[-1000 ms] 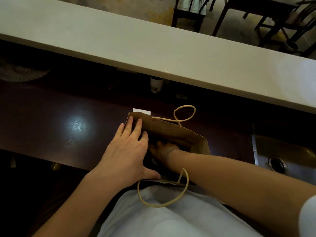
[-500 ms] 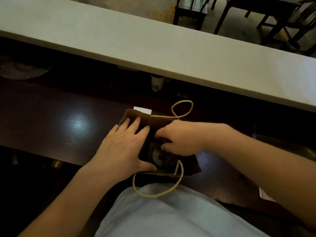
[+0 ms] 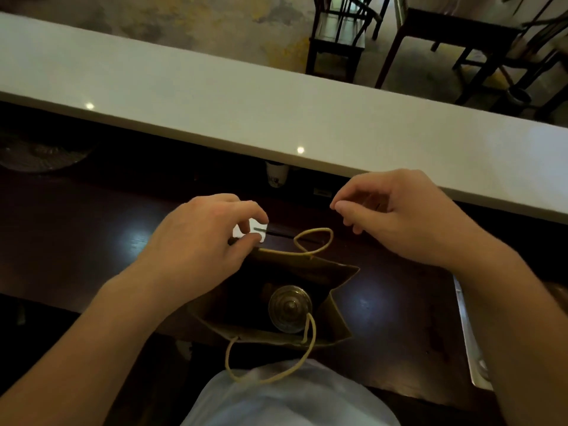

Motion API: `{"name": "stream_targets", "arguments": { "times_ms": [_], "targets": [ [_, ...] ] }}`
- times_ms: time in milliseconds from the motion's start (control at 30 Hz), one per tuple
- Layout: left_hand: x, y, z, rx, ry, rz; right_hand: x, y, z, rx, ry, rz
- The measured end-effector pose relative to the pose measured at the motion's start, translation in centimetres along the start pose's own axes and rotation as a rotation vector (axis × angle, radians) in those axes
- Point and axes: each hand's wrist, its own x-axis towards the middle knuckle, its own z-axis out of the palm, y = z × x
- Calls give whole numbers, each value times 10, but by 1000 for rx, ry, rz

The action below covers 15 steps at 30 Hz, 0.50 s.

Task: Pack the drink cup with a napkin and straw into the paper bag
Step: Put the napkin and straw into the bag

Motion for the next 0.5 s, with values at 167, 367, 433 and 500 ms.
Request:
{"name": "stream_targets", "arguments": {
  "times_ms": [167, 367, 433, 500],
  "targets": [
    [24, -10, -2, -2, 19, 16, 11, 9, 4, 38, 25, -13],
    [52, -35, 4, -62, 2, 9, 36, 35, 16, 59, -30, 34],
    [59, -44, 9, -88, -22, -9, 45, 44, 22, 54, -49, 41],
    [67, -55, 17, -151, -60, -44, 54, 53, 29, 60, -69, 42]
  ]
}}
